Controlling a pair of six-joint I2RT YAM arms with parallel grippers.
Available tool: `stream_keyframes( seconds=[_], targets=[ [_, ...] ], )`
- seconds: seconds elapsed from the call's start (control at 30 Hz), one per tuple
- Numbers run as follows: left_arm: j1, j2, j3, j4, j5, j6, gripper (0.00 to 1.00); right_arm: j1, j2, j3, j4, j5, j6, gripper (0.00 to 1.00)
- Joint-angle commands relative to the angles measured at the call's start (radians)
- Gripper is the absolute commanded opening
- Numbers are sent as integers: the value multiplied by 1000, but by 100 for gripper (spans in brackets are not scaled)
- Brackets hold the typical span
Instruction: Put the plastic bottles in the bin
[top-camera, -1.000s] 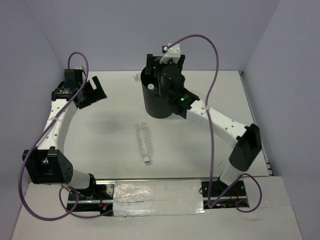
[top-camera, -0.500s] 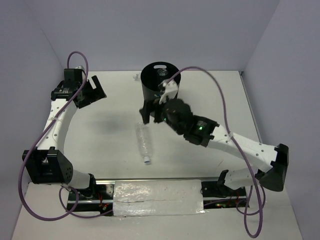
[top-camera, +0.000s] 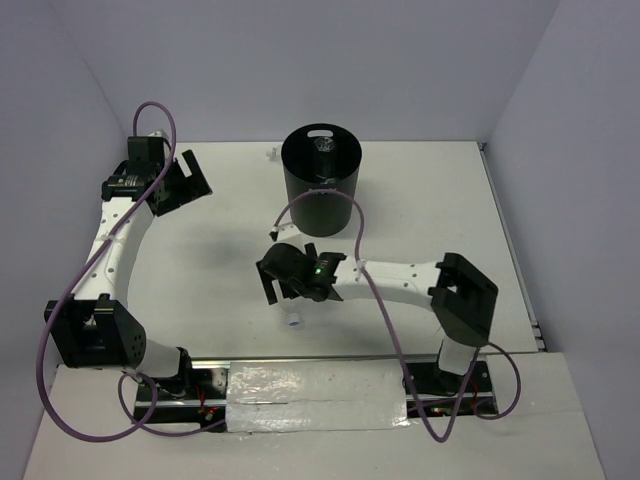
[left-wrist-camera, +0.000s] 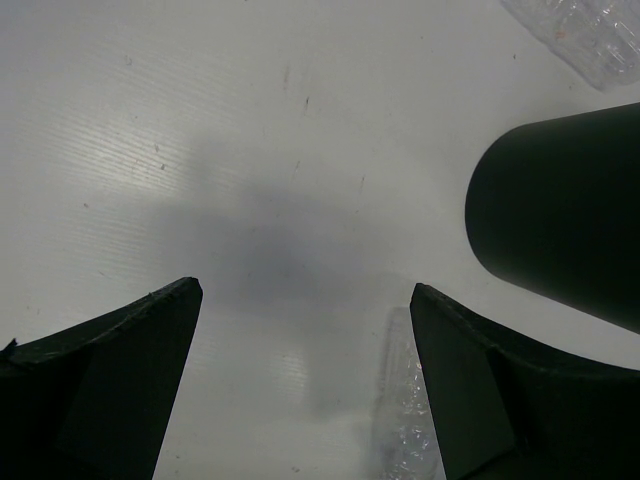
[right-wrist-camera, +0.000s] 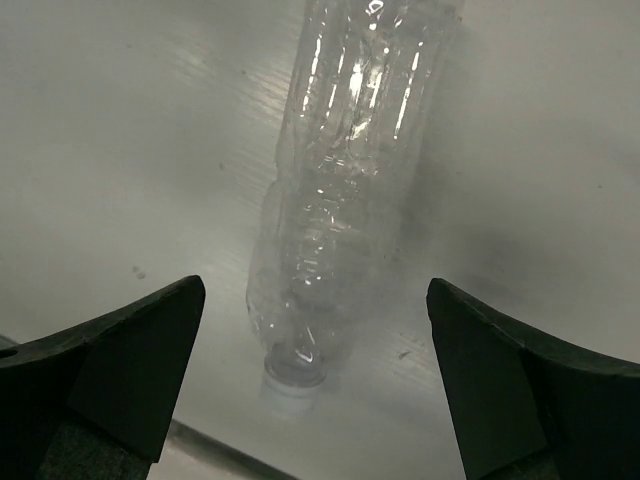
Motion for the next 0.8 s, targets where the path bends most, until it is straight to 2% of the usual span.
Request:
stream_keyframes(
  seconds=[0.0,0.17,0.2,0.27,0.3,0.4,0.5,0.53,0.6,0.63,0.77],
  targets=[
    [-4,-22,19,10,-1,-6,99,-2,89,81,-7,23,15,100],
    [-4,-21,17,12,1,-7,99,-14,199,147,-16,1,3,98],
    [-3,-21,14,13,-1,-7,99,-14,215,162,-18,9,-2,86],
    [-4,-21,11,17,-1,-9,99,-16,226,173,-16,9,-19,73],
    [-4,-19,9,18,-1,-7,99,-18,232,185,-24,9,-20,61],
    [-4,-18,11,15,-1,-6,99,-13,202,190,-53,15,-26,45],
    [-4,-19,17,9,-1,4,99,-4,67,199,-81,41,-54,44],
    [-4,-21,19,9,-31,7,99,-4,-27,202,-75,53,-91,45],
    [-4,-16,38,3,-35,10,99,-2,-115,239,-58,78,-176,46],
    [-4,-13,45,0,-36,11,99,-4,-189,255,-46,124,-212,46],
    [-4,-13,81,-11,-32,5,99,-34,-283,384,49,293,-411,49]
  ],
)
